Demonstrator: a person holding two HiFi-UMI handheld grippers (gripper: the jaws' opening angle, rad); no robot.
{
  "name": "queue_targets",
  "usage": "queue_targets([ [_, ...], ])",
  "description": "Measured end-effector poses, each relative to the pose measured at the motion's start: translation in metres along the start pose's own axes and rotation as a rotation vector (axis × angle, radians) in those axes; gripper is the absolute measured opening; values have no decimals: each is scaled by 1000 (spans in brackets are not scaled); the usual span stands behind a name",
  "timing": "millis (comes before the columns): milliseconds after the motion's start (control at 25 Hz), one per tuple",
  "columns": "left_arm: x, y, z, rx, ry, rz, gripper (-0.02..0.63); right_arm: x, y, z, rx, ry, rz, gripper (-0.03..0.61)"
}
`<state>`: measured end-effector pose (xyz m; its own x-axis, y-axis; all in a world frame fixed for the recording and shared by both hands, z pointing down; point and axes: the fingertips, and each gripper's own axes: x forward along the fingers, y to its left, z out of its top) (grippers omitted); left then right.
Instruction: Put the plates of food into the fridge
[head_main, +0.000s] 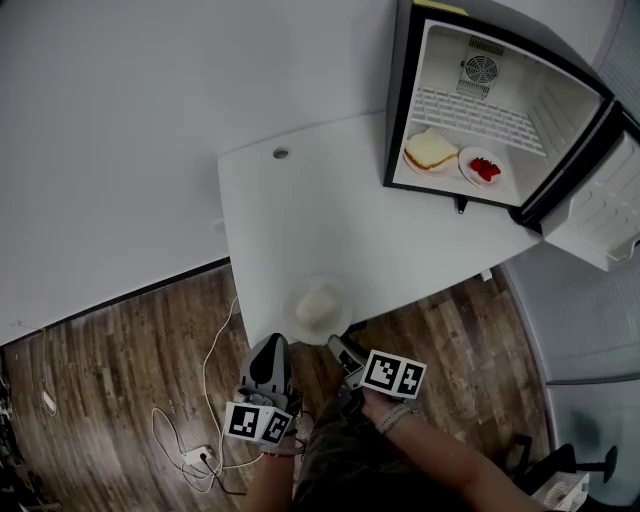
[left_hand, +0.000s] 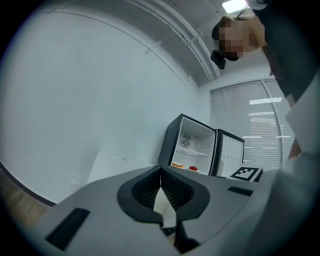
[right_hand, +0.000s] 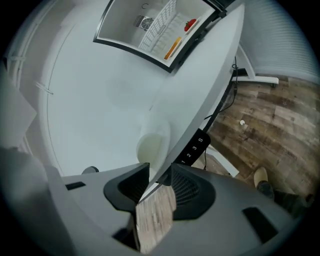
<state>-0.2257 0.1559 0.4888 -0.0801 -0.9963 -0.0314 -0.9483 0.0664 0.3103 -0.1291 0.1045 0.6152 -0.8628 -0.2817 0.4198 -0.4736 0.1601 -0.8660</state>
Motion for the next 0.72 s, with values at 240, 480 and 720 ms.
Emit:
queue_targets([
  [240, -3, 5, -4, -5, 8, 12, 8, 16, 0, 3, 136, -4, 25, 110],
  [480, -2, 4, -7, -11, 23, 6, 8, 20, -4, 3, 179, 4, 20, 109],
  [720, 2, 4, -10, -15, 37, 2, 8, 21, -8, 4, 271, 4, 6, 80],
])
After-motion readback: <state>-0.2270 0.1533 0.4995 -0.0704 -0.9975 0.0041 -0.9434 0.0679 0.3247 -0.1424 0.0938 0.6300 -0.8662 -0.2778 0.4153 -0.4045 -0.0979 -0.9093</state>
